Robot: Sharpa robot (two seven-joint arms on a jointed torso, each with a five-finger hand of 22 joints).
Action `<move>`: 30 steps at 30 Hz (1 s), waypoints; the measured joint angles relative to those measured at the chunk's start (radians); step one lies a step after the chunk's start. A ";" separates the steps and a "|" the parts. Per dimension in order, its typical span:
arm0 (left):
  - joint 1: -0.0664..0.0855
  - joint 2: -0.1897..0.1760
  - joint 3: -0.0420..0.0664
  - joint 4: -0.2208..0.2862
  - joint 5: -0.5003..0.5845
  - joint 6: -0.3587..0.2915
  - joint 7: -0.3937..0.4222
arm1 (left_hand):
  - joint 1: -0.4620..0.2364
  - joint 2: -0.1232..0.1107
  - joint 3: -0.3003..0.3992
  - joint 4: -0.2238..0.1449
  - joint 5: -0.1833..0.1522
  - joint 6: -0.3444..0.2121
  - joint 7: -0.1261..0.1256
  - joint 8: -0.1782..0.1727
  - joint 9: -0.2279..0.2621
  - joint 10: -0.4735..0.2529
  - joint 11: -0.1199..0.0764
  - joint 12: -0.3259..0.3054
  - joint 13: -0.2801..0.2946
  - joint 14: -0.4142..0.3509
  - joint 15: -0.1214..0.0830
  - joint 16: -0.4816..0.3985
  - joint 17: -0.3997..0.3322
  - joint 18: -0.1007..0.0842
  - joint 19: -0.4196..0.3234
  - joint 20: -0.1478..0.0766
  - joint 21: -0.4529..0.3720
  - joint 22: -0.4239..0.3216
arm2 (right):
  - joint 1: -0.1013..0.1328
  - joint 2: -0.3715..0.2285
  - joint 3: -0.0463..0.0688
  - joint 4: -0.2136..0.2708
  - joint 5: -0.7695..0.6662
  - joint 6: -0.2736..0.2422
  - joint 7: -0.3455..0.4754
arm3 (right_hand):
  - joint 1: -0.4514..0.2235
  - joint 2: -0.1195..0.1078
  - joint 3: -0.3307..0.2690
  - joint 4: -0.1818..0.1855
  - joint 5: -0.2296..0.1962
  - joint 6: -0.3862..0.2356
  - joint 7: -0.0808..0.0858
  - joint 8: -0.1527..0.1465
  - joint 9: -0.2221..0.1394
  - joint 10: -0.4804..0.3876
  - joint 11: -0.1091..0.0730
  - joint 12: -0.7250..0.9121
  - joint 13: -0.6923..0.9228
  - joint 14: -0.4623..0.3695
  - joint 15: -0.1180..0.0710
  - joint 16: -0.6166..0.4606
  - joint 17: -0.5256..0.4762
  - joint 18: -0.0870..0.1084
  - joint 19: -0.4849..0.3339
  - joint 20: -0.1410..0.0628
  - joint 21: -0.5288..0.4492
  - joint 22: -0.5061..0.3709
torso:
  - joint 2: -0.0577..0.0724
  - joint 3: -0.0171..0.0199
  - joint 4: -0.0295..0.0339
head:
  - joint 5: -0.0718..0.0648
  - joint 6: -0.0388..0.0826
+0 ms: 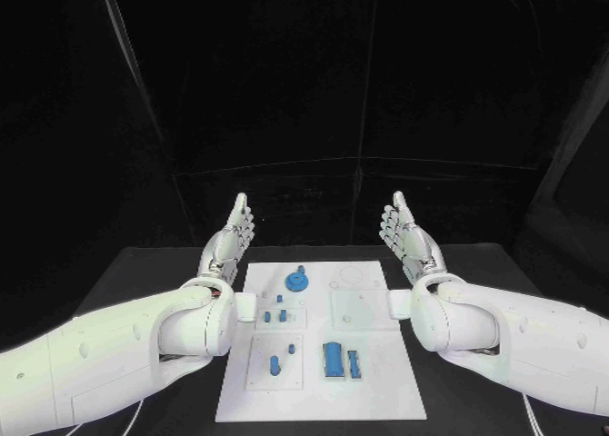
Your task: Assemble the parts on the task board
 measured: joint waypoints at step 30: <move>0.000 0.000 0.000 0.000 -0.007 -0.025 0.000 | -0.274 0.000 -0.005 0.000 0.000 -0.191 -0.002 0.000 0.000 -0.205 -0.001 -0.004 0.000 -0.199 -0.001 0.000 -0.001 -0.016 -0.167 -0.010 0.000 -0.007 | 0.000 0.000 0.000 0.001 0.018 -0.026 0.008 | -0.299 0.000 0.000 0.000 0.000 -0.199 -0.003 0.000 -0.001 -0.226 -0.002 0.000 0.000 -0.231 0.000 0.000 0.000 -0.015 -0.217 -0.004 0.000 0.000 | 0.000 0.0000 0.0001 | 0.000 0.000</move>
